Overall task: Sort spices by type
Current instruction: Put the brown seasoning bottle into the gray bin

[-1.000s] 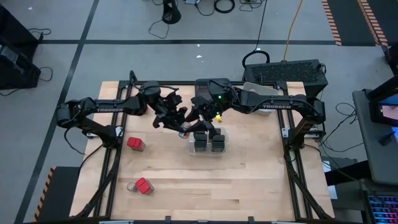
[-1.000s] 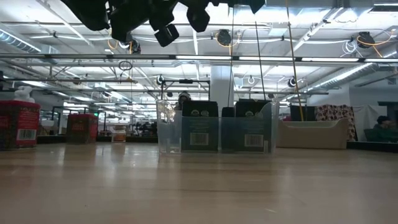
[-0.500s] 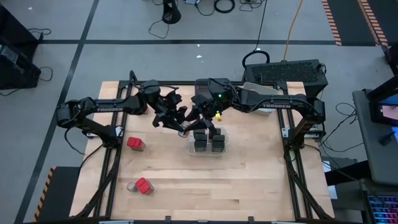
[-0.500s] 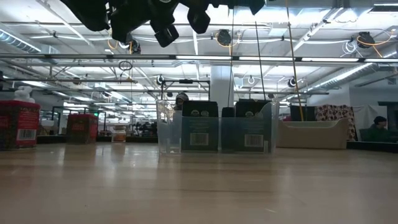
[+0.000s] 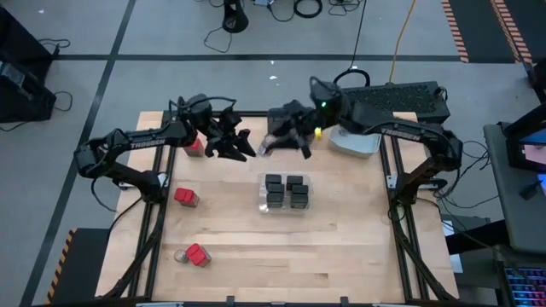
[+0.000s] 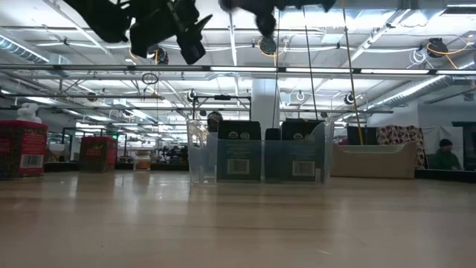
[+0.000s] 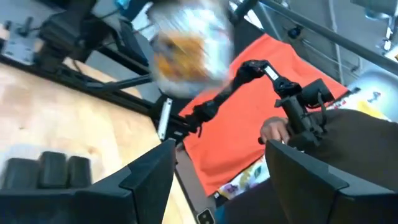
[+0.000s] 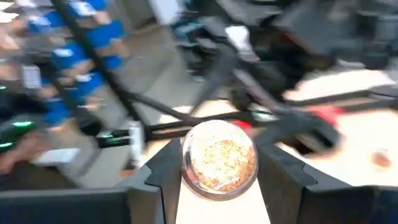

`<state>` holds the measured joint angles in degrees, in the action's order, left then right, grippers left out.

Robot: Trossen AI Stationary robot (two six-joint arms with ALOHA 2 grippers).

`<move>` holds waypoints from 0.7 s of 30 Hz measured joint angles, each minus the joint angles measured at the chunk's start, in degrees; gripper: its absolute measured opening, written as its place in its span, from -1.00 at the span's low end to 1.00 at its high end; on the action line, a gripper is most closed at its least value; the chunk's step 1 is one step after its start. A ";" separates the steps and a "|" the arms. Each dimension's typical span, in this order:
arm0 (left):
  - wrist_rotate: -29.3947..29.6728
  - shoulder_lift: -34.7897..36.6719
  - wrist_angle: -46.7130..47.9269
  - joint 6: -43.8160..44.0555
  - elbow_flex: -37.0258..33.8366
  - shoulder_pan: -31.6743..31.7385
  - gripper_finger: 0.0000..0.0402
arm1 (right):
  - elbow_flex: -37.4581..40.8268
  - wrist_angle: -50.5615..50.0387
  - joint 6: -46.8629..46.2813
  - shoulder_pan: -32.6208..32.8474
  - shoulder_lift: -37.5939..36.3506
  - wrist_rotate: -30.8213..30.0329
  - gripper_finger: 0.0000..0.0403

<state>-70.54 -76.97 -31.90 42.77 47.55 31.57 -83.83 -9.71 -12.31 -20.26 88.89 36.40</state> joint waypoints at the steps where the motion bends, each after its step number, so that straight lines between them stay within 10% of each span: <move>1: -0.02 0.00 0.40 -0.09 0.00 0.62 0.26 | -0.03 -3.05 1.34 -1.13 -1.14 -1.77 -0.25; 14: 10.27 0.33 23.73 -19.10 -0.05 4.47 0.26 | -0.05 -41.43 6.07 -11.79 -7.45 -37.15 -0.23; 21: 28.75 0.31 46.24 -37.12 3.22 3.77 0.26 | -0.05 -49.58 4.04 -16.89 -4.18 -41.07 -0.24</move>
<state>-41.79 -76.66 14.35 5.66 50.77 35.34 -83.88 -59.29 -8.27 -37.15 84.71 -4.67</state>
